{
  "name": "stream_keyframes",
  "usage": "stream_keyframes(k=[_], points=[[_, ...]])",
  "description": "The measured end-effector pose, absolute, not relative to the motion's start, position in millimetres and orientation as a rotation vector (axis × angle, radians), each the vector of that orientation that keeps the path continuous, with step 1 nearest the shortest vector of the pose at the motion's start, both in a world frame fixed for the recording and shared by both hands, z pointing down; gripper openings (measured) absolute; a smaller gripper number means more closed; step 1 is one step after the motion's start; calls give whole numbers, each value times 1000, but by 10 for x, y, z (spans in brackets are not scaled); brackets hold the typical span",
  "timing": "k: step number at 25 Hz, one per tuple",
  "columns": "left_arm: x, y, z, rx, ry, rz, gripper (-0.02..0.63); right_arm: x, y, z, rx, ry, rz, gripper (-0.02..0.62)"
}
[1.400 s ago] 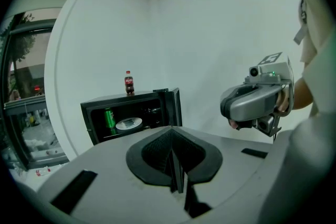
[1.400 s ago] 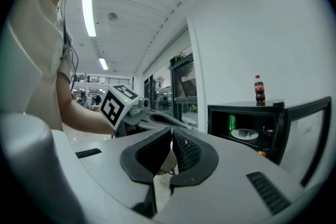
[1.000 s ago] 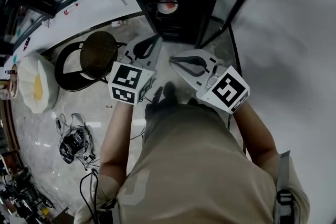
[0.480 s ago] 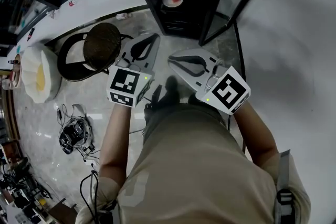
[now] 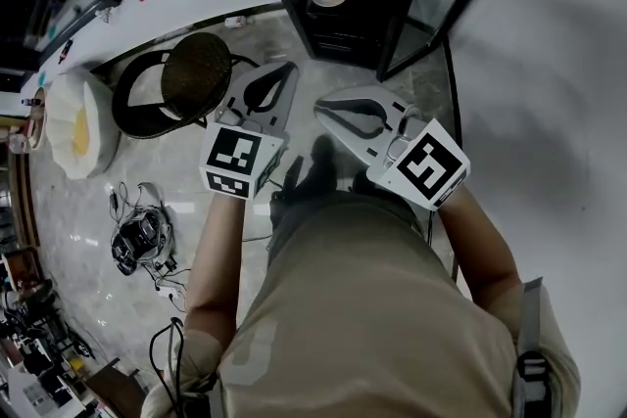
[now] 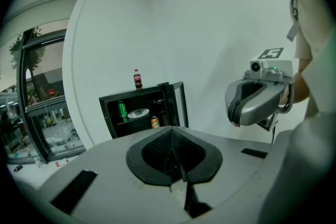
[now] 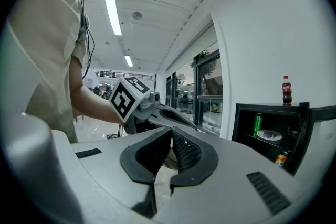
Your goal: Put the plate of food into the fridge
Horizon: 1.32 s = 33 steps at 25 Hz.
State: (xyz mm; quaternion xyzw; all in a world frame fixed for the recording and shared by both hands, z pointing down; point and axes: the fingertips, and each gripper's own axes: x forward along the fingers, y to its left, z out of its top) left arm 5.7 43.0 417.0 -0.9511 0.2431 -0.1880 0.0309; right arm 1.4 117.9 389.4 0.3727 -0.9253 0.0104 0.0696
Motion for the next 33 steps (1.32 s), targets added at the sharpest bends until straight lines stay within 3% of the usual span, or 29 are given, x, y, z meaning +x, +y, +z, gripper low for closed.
stream_keyframes(k=[33], points=[[176,308,4312,-2910,709,-685,11,171,1043,4179,1097,-2705,41,26]])
